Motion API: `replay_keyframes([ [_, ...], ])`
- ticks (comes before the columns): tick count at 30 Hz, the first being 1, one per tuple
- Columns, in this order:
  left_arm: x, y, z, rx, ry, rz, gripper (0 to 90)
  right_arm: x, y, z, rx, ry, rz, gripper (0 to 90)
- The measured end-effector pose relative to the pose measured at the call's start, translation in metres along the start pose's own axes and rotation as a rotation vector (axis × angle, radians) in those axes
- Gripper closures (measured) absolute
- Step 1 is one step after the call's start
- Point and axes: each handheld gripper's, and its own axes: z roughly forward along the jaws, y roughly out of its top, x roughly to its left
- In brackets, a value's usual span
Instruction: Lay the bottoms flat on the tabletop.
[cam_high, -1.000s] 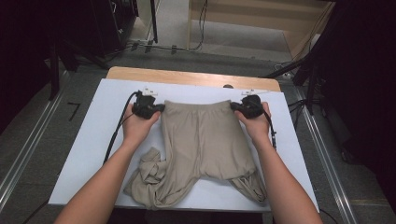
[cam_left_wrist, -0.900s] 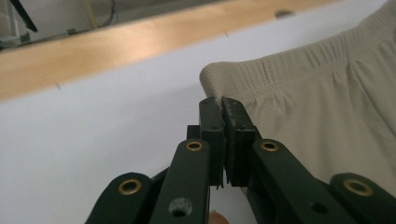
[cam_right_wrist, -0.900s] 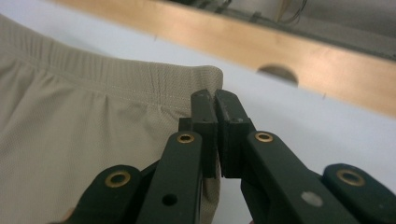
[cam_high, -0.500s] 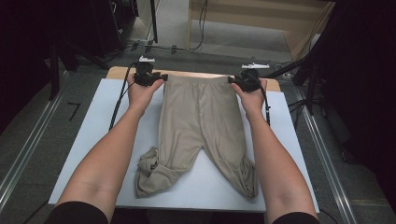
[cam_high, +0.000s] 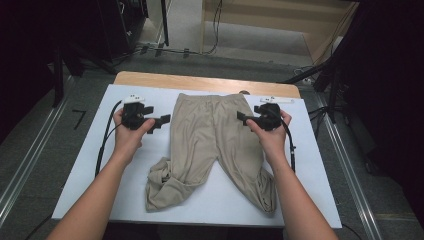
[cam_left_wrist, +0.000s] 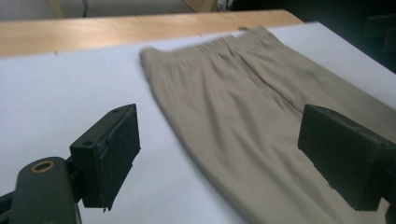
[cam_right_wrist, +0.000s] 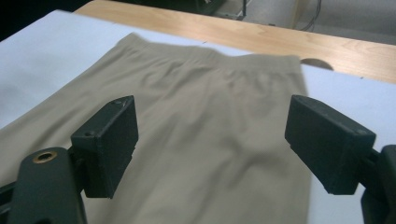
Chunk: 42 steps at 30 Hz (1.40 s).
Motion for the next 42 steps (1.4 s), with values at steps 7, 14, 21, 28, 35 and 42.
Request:
replay_keyframes([
  [7,-0.038,-0.059,-0.039,0.058,-0.064,0.063,16.8,0.055,-0.038,-0.033,0.011,0.068,-0.064,17.3],
  [14,-0.071,-0.097,-0.070,0.106,-0.129,0.174,20.1,0.114,-0.076,-0.042,0.035,0.193,-0.136,23.3],
  [21,-0.074,-0.117,-0.071,0.172,-0.117,0.197,51.8,0.178,-0.107,-0.034,0.096,0.335,-0.240,28.7],
  [28,-0.081,-0.118,-0.086,0.201,-0.155,0.162,81.7,0.213,-0.125,-0.025,0.115,0.338,-0.379,80.7],
  [35,-0.093,-0.130,-0.110,0.231,-0.194,0.151,81.8,0.184,-0.126,-0.042,0.091,0.280,-0.318,86.9],
  [42,-0.116,-0.141,-0.120,0.273,-0.309,0.188,79.4,0.167,-0.133,-0.055,0.105,0.287,-0.322,86.7],
])
